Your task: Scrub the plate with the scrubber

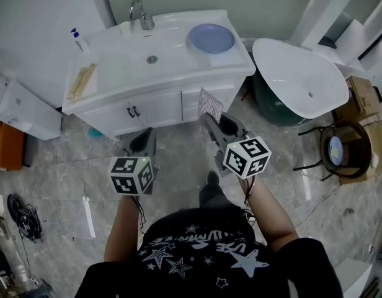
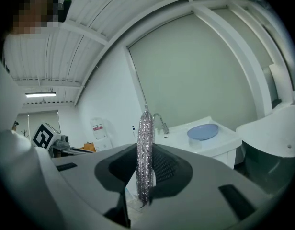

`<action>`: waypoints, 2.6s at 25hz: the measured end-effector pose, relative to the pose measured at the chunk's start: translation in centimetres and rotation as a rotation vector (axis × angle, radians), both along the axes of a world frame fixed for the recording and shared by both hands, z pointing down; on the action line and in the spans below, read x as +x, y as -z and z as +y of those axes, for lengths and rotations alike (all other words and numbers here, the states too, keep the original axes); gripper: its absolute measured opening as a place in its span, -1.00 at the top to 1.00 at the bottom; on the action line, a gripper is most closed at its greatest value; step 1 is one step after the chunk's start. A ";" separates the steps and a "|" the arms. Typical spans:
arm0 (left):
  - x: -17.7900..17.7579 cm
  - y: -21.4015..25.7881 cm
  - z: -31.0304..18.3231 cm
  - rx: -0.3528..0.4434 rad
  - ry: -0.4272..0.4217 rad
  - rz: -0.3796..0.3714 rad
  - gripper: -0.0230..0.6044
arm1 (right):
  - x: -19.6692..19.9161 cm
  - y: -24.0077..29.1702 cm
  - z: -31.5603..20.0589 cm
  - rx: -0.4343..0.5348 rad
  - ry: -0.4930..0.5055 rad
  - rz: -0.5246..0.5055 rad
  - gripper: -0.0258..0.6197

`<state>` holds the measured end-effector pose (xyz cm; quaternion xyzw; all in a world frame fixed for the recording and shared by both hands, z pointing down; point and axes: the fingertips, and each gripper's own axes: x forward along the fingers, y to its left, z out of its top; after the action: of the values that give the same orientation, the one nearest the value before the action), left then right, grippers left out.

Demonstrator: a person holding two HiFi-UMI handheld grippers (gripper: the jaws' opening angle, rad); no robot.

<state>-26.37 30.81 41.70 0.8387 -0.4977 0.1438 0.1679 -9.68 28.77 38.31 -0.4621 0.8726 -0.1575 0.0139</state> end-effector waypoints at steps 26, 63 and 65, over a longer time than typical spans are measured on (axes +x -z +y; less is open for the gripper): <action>11.3 0.7 -15.0 -0.035 0.148 -0.004 0.88 | 11.9 -0.4 -19.5 -0.049 0.125 -0.062 0.66; 12.7 -8.4 -48.5 -0.378 0.019 0.227 0.11 | 14.9 -3.7 -47.0 -0.148 -0.171 0.066 0.66; 13.2 -9.0 -49.3 -0.392 -0.009 0.198 0.09 | 14.8 -3.9 -47.5 -0.149 -0.180 0.077 0.66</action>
<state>-13.21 -18.50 50.73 0.8022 -0.4376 0.1554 0.3752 5.15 -18.78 42.20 -0.5442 0.8132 -0.2023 -0.0401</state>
